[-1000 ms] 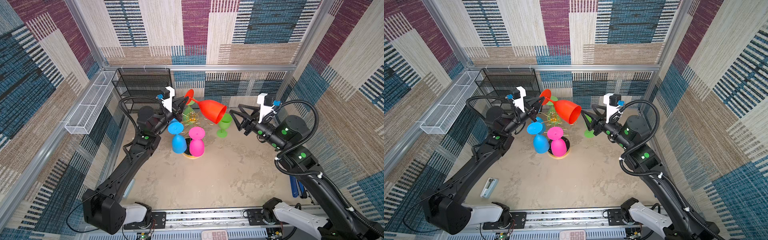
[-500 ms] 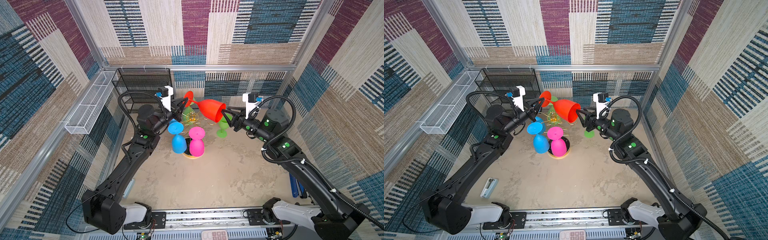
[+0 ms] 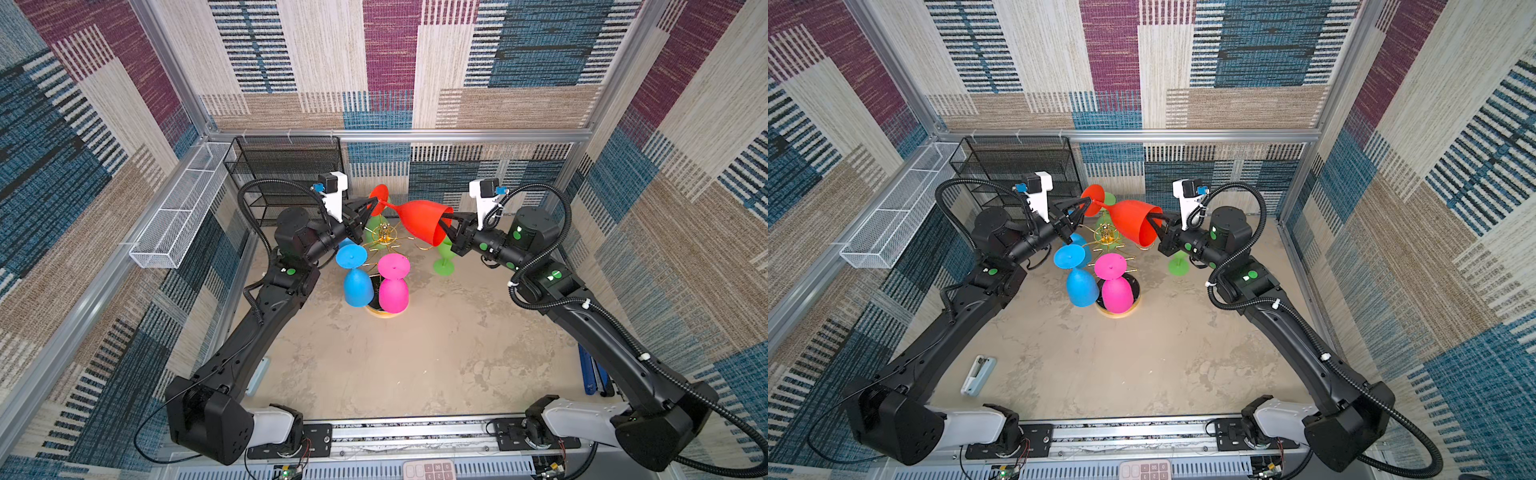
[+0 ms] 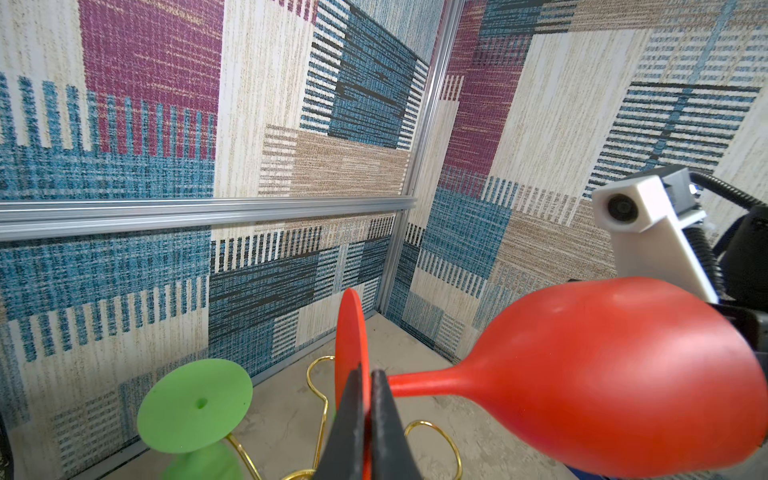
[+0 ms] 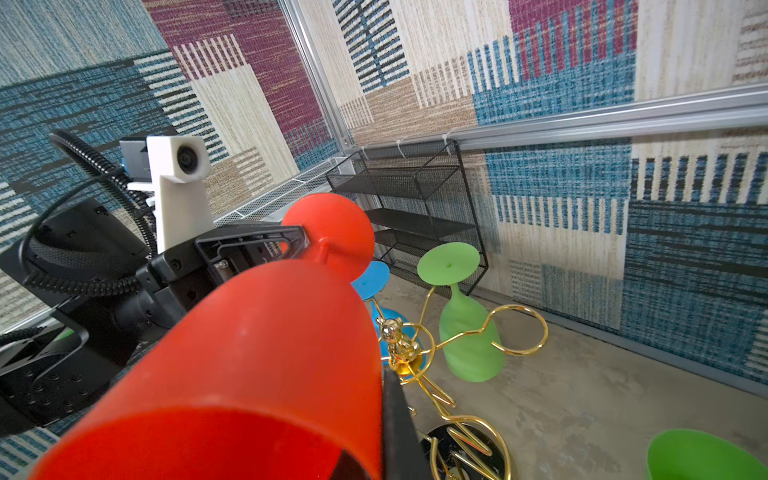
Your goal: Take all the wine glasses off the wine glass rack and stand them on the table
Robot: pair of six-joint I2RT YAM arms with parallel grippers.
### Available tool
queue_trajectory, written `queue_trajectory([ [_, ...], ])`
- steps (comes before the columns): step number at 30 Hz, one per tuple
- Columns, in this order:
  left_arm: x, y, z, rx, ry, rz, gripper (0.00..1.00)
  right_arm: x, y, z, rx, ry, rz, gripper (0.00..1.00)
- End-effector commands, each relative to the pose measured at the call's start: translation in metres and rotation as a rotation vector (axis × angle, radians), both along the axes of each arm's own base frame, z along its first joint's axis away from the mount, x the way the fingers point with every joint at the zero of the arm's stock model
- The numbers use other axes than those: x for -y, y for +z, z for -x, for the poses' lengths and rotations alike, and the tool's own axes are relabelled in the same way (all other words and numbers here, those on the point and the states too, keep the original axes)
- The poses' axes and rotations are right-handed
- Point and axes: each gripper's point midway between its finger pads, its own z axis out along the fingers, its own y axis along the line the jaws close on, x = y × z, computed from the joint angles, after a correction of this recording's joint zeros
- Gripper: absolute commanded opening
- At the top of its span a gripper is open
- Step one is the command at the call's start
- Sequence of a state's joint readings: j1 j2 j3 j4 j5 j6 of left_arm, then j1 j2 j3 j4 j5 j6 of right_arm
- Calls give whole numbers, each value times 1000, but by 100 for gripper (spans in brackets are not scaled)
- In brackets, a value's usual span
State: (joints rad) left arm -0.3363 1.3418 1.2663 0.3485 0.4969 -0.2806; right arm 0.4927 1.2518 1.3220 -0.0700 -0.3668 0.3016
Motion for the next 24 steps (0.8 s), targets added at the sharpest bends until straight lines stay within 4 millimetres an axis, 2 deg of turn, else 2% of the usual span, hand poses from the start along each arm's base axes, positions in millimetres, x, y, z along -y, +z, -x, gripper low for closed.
queue_trajectory([
  [1, 0, 8, 3, 44, -9, 10, 0, -2, 17, 5, 38, 24, -31, 0],
  [10, -10, 10, 6, 81, 51, -40, 51, 10, 29, -6, 58, -73, -3, 0],
  [12, -13, 12, 9, 93, 62, -54, 71, 17, 30, -13, 53, -114, 15, 0],
  [13, -15, 12, 11, 94, 61, -62, 78, 22, 29, -17, 43, -137, 27, 0],
  [15, -22, 12, 12, 86, 78, -66, 82, 36, 27, -25, 20, -186, 49, 0],
  [20, -53, 7, 7, 40, 165, -60, 86, 93, 25, -38, -13, -361, 97, 0],
  [22, -65, 5, 9, 21, 191, -74, 99, 116, 21, -42, -38, -441, 135, 0],
  [24, -75, 4, 9, -7, 210, -101, 99, 134, 14, -46, -74, -498, 174, 0],
])
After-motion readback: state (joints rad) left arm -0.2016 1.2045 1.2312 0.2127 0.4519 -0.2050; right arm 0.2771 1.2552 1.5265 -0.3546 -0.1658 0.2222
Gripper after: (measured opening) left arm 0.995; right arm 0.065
